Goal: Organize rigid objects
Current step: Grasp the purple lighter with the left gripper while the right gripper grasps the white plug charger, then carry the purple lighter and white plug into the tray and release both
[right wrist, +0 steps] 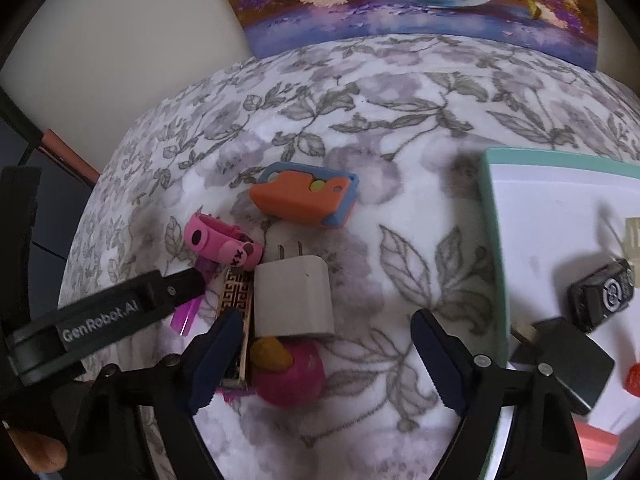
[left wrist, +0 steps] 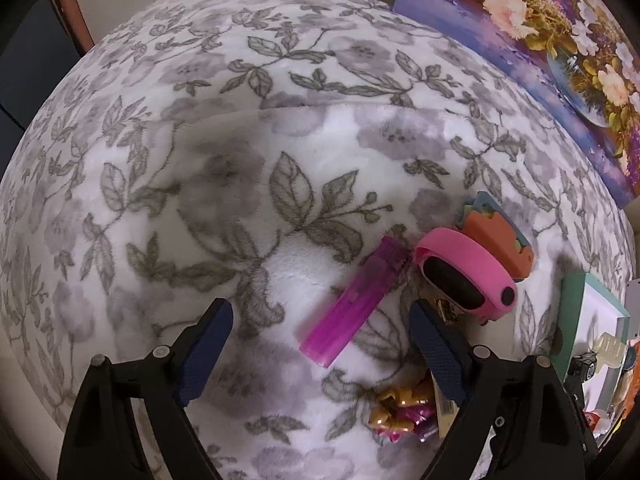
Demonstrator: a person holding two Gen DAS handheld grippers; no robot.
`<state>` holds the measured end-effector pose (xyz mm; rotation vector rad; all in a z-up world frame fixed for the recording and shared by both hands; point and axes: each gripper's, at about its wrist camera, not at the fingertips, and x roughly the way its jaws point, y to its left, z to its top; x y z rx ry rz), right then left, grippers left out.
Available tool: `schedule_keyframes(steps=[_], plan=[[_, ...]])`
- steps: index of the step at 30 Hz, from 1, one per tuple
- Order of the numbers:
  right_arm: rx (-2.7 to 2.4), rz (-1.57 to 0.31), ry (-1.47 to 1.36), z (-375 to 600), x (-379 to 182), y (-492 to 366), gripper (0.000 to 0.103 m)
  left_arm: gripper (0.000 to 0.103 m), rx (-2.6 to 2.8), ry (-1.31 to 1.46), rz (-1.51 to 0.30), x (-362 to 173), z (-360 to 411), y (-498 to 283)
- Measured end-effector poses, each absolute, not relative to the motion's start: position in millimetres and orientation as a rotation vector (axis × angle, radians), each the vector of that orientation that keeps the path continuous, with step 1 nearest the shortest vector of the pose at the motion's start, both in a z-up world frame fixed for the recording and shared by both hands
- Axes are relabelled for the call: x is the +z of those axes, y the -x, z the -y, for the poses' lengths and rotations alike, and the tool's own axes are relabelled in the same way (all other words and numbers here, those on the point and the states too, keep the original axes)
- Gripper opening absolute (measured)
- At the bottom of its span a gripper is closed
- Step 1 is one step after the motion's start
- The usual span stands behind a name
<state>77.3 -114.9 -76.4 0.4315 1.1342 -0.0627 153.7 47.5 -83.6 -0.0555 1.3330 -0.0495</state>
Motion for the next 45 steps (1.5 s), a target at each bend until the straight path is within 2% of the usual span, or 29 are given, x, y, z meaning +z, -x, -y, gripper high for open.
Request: schedule_keyframes(steps=[2, 10, 13, 15, 21, 26, 30, 38, 45], plan=[[-0.065, -1.134, -0.440, 115.5, -78.9, -80.8, 0.083, 0.089, -0.051, 0.046, -1.336, -87.8, -45.4, -156.1], [-0.078, -1.125, -0.382, 110.1, -81.9, -89.5, 0.082, 0.086, -0.040, 0.045, -1.341, -101.6, -43.4, -162.2], [-0.071, -1.123, -0.369, 108.9, -82.1, -90.8, 0.081, 0.075, -0.024, 0.007, -1.331, -103.7, -37.7, -165.7], [-0.062, -1.123, -0.372, 109.3, -81.4, -90.4, 0.078, 0.072, -0.022, -0.010, -1.327, -105.5, -38.8, -171.2], [-0.048, -1.123, -0.314, 100.1, -74.1, -88.5, 0.059, 0.057, -0.025, -0.017, -1.317, -103.6, -37.3, -175.5], [-0.020, -1.149, -0.274, 90.5, -76.2, -89.8, 0.050, 0.035, -0.039, -0.016, -1.309, -99.1, -33.6, -178.1], [-0.038, -1.160, -0.285, 94.2, -81.6, -88.6, 0.047, 0.020, -0.042, -0.007, -1.305, -94.6, -39.9, -177.9], [-0.055, -1.158, -0.271, 94.8, -81.0, -86.5, 0.046, 0.020, -0.062, 0.049, -1.306, -85.5, -52.4, -171.9], [-0.080, -1.156, -0.333, 110.3, -75.1, -76.7, 0.046, 0.020, -0.079, 0.069, -1.231, -48.1, -57.4, -160.2]])
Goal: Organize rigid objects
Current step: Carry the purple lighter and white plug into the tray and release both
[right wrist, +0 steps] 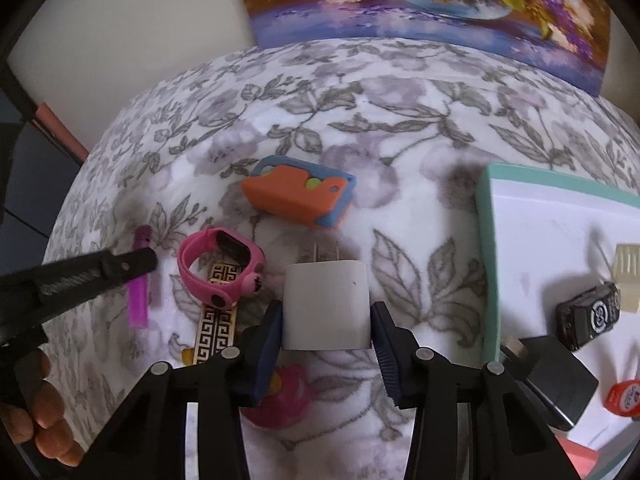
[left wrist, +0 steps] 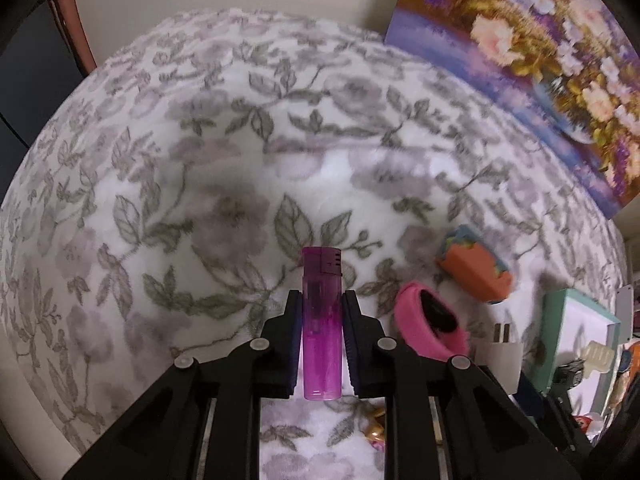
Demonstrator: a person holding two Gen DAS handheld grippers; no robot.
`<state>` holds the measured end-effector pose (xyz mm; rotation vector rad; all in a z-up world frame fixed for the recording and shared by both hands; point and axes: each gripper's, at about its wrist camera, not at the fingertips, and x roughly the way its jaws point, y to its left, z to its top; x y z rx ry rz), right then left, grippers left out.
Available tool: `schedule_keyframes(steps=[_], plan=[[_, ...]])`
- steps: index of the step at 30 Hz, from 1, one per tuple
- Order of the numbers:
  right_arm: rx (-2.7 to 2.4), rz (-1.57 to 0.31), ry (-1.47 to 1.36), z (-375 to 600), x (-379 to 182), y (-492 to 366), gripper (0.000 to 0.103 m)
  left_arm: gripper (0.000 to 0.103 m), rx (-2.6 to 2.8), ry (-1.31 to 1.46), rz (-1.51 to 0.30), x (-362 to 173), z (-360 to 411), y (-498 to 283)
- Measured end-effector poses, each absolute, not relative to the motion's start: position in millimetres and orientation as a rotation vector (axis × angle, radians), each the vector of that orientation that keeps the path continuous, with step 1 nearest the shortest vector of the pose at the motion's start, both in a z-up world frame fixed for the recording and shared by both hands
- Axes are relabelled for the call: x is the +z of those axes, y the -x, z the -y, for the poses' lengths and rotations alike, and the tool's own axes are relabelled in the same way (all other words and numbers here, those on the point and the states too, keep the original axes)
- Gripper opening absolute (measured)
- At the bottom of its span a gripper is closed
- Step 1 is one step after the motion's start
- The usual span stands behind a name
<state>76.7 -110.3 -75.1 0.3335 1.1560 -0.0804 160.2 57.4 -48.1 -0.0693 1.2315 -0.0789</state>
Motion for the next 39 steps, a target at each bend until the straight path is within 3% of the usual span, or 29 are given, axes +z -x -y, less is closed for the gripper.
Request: schedule_keyframes(steps=[15, 28, 39], plan=[[-0.168, -1.049, -0.389, 162.7, -26.5, -48.6, 0.046, 0.020, -0.173, -0.006, -1.086, 12.0, 6.8, -120.2], [-0.394, -0.962, -0.567, 279.4, -1.7, -1.0, 0.046, 0.020, -0.347, -0.099, -1.133, 0.0, 106.8, -90.5], [-0.574, -0.946, -0.688, 357.8, -16.8, 46.7, 0.046, 0.020, -0.499, -0.141, -1.126, -15.1, 169.6, -71.1]])
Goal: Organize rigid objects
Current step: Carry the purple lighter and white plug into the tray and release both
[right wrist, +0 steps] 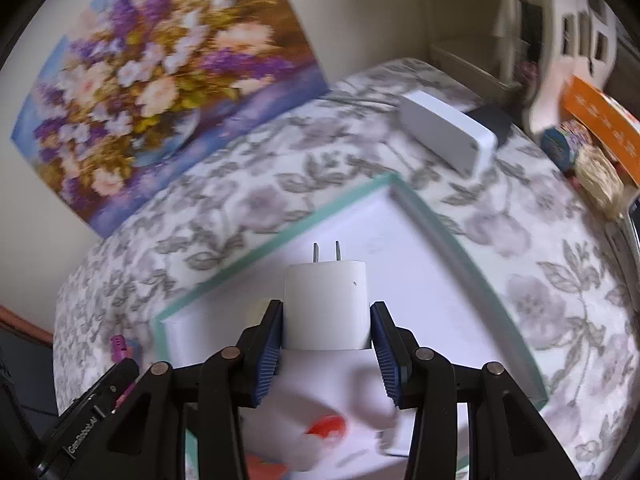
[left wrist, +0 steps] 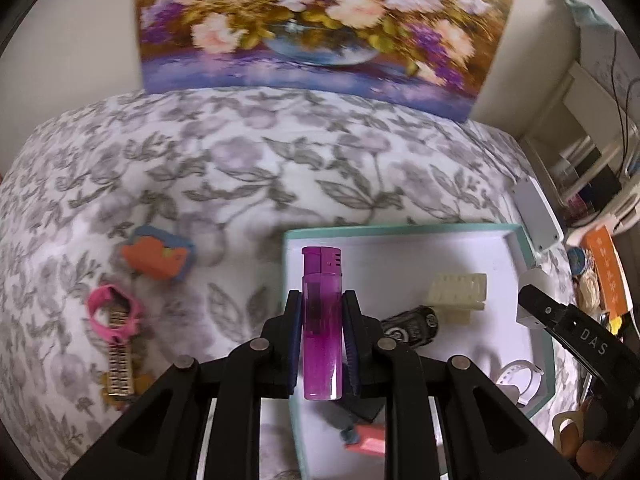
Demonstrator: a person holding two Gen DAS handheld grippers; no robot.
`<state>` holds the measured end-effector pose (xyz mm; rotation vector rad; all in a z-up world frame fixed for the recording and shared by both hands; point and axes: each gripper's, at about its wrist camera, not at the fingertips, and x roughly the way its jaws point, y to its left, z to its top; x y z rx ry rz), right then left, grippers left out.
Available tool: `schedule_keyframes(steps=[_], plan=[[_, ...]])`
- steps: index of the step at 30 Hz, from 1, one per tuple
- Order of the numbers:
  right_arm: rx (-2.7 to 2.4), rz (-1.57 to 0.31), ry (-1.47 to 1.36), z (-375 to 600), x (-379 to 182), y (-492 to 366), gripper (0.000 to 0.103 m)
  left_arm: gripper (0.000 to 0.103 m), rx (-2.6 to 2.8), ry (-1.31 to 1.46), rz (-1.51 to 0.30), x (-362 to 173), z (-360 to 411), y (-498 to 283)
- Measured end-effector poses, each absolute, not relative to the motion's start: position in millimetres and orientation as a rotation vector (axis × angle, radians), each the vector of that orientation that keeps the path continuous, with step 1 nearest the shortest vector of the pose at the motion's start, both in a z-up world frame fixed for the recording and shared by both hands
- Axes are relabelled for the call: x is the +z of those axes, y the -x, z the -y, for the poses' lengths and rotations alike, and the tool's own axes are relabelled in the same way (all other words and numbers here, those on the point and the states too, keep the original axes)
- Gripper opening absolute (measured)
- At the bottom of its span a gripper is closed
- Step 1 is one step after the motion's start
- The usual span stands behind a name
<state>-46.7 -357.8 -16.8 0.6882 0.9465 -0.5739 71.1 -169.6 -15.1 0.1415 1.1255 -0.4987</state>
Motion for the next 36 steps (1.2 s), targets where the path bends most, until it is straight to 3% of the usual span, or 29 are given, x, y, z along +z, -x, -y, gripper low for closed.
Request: schedule_keyframes(steps=[21, 28, 31, 32, 34, 36], plan=[[-0.561, -1.023, -0.694, 364.4, -41.5, 49.5, 0.046, 0.021, -0.521, -0.172, -1.163, -31.6, 182.5, -71.9], [-0.558, -1.028, -0.668, 359.8, -38.1, 47.6, 0.046, 0.042, -0.509, -0.168, -1.156, -24.8, 179.3, -72.9], [-0.561, -1.024, -0.660, 359.6, -35.6, 47.0, 0.048, 0.062, -0.472, -0.155, -1.158, -23.0, 171.6, -77.4], [-0.564, -1.023, -0.658, 359.7, -35.3, 46.6, 0.052, 0.067, -0.451, -0.151, -1.162, -23.4, 168.4, -79.2], [-0.565, -1.023, -0.658, 359.5, -35.5, 46.3, 0.060, 0.070, -0.410, -0.153, -1.170, -25.1, 162.3, -82.6], [-0.564, -1.028, -0.657, 359.6, -36.0, 45.7, 0.061, 0.071, -0.383, -0.156, -1.182, -28.4, 157.2, -85.5]])
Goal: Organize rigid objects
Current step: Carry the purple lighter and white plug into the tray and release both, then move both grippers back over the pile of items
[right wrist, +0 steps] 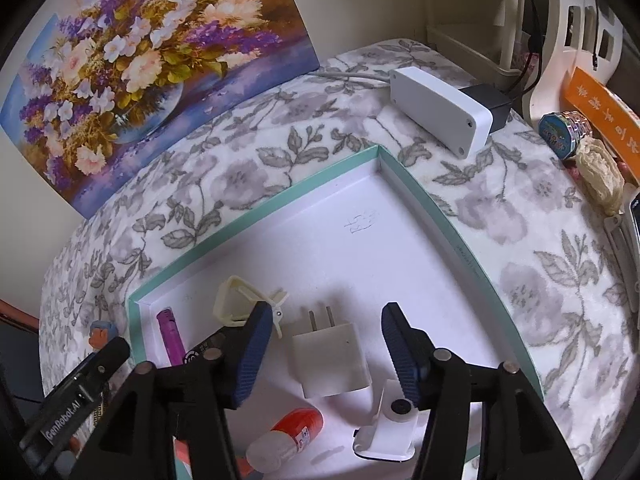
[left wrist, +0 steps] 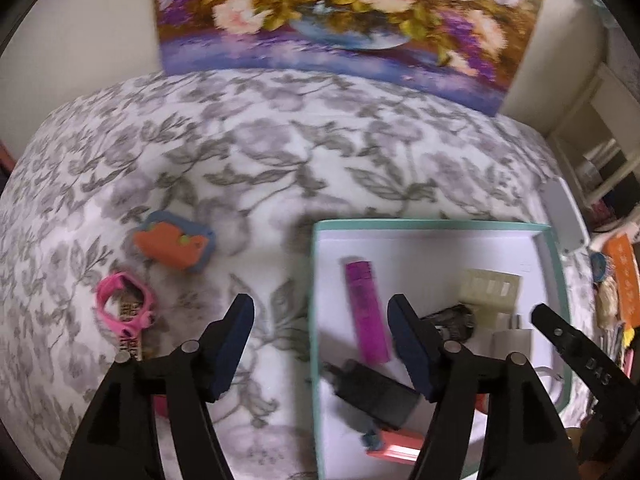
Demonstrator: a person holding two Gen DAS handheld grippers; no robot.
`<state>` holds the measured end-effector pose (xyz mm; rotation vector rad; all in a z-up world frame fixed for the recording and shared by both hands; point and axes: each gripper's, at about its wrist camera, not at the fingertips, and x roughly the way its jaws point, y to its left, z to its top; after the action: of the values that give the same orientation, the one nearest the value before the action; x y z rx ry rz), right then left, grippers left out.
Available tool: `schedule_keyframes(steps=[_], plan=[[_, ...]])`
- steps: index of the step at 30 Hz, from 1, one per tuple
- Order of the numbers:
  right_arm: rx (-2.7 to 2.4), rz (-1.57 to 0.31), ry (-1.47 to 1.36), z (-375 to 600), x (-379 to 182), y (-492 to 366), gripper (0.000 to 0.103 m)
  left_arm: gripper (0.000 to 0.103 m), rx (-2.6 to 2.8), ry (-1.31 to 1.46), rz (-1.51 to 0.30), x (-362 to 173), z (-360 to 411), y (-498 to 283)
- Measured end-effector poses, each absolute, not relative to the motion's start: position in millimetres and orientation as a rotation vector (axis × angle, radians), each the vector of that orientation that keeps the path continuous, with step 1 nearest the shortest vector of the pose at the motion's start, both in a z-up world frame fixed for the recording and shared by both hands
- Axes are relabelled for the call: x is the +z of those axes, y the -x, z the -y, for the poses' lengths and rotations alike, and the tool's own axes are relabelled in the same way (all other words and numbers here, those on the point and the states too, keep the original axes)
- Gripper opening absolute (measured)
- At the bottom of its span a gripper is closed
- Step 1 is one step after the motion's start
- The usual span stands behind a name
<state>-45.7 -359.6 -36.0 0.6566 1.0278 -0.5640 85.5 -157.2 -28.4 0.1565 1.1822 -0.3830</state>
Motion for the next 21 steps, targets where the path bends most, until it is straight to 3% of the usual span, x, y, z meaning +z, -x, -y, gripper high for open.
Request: schedule_keyframes(steps=[3, 5, 13, 16, 21], plan=[[-0.570, -1.038, -0.650, 359.5, -37.8, 44.5, 0.069, 0.072, -0.327, -0.161, -1.210, -35.8, 147.8, -89.1], [-0.571, -1.037, -0.651, 360.0, -38.3, 44.6, 0.074, 0.084, -0.303, -0.160, -1.224, -39.7, 143.8, -90.9], [-0.576, -1.031, -0.654, 360.6, -37.7, 44.1, 0.091, 0.086, -0.216, -0.175, -1.232, -47.3, 130.6, -95.2], [-0.579, -1.026, -0.655, 359.8, -36.5, 44.0, 0.103, 0.098, -0.187, -0.180, -1.230, -48.6, 125.8, -96.9], [-0.577, -1.014, -0.651, 358.2, -32.8, 43.6, 0.103, 0.098, -0.170, -0.152, -1.236, -45.8, 117.5, -100.4]])
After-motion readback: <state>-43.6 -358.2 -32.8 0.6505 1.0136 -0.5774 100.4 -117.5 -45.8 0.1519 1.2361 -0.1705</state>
